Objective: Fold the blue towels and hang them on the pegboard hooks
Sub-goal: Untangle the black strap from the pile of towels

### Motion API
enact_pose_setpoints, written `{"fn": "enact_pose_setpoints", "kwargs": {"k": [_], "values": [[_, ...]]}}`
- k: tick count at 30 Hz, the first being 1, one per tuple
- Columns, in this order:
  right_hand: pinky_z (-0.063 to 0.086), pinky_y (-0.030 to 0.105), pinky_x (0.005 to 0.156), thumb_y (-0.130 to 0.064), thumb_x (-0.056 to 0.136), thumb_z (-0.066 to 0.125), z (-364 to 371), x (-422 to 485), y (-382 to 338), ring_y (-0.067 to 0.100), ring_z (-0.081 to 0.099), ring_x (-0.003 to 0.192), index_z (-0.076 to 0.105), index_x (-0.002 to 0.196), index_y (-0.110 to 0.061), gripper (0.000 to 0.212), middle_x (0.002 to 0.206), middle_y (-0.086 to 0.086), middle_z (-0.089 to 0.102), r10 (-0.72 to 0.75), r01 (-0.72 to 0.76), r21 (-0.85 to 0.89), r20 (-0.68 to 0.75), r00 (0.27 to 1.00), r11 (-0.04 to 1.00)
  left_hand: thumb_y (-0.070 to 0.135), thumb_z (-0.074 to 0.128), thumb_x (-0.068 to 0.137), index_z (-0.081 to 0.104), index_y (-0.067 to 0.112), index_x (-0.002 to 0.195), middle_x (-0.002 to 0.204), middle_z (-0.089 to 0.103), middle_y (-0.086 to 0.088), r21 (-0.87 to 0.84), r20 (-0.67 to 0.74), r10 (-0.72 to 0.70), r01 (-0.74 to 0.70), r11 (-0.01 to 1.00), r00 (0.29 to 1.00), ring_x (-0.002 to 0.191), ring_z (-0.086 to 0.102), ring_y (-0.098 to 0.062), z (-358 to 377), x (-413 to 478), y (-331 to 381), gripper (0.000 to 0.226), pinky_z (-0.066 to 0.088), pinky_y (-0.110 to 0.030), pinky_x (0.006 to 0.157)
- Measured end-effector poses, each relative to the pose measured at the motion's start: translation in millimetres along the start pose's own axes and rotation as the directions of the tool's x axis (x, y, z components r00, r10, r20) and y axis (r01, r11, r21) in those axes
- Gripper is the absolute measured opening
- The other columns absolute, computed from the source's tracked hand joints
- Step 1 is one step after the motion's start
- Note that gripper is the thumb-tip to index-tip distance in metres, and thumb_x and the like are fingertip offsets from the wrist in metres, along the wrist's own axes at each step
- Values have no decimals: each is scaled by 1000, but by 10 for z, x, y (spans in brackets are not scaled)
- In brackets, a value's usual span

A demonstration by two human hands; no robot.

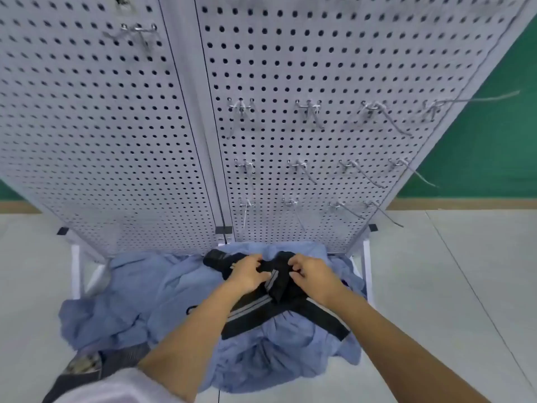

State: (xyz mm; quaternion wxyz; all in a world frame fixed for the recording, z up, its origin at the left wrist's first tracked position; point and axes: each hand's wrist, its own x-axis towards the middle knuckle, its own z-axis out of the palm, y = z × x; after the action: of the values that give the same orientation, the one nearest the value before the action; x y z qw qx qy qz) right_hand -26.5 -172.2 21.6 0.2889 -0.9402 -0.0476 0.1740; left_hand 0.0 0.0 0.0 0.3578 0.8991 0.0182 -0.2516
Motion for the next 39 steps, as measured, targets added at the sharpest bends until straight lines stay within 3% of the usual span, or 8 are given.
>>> {"fn": "enact_pose_setpoints", "kwargs": {"k": [4,9,13,20,27,32,34,39], "values": [[44,25,88,-15,96,53,1,-156,-60,18,55,92,49,129,-8,34,103,5,57,22,-20,75,-17,1000,997,14,69,86,66,4,108,105,68,-17,-21,-61,4,-6,1000,998,101,62,-28,-20,-195,34,24,47,-32,90],[48,27,76,-17,90,65,-232,-626,-317,15,55,82,38,117,-15,38,88,0,55,41,10,318,-152,987,948,16,63,91,53,18,73,72,56,2,-177,-180,139,-171,969,974,72,54,-12,-336,-787,387,21,41,-15,61],[46,27,89,-21,81,75,-471,-933,-543,12,57,102,40,118,-20,51,107,-4,58,-33,103,408,-175,984,907,14,57,95,55,12,83,87,66,-14,-272,-247,301,-364,891,921,81,60,-19,-741,-1305,827,12,47,-24,74],[47,31,98,-15,82,74,-701,-1235,-942,15,61,109,56,121,-14,43,116,3,66,-76,224,521,-291,954,823,18,54,97,61,14,96,91,71,1,-479,-326,390,-507,717,861,86,67,-14,-1333,-2045,1504,8,50,-28,77],[49,11,70,-7,91,62,-874,-1425,-1121,9,65,89,63,104,-13,14,97,-4,68,-79,297,584,-369,926,755,19,52,98,61,12,105,99,72,-3,-616,-377,376,-532,581,847,93,69,-20,-1694,-2320,1601,13,54,-36,86],[52,33,93,0,94,54,-1154,-1498,-1117,16,65,102,64,111,-14,24,108,2,69,-31,339,666,-428,903,665,44,31,100,63,9,95,90,70,-9,-708,-258,434,-475,523,863,85,67,-19,-1735,-2352,1223,48,51,-33,87],[52,37,94,4,93,53,-1266,-1515,-1098,17,64,103,66,107,-17,28,106,-1,69,-13,344,646,-459,888,681,51,24,98,64,6,87,97,70,-18,-758,-178,401,-385,527,899,93,66,-28,-1684,-2314,1037,61,48,-37,91],[55,22,80,5,92,53,-1344,-1567,-1118,10,65,96,67,101,-19,30,104,-7,68,-78,352,600,-433,898,718,37,45,98,65,16,106,111,70,-1,-537,-139,356,-372,757,924,106,65,-17,-1358,-2095,850,30,48,-35,99]]}}
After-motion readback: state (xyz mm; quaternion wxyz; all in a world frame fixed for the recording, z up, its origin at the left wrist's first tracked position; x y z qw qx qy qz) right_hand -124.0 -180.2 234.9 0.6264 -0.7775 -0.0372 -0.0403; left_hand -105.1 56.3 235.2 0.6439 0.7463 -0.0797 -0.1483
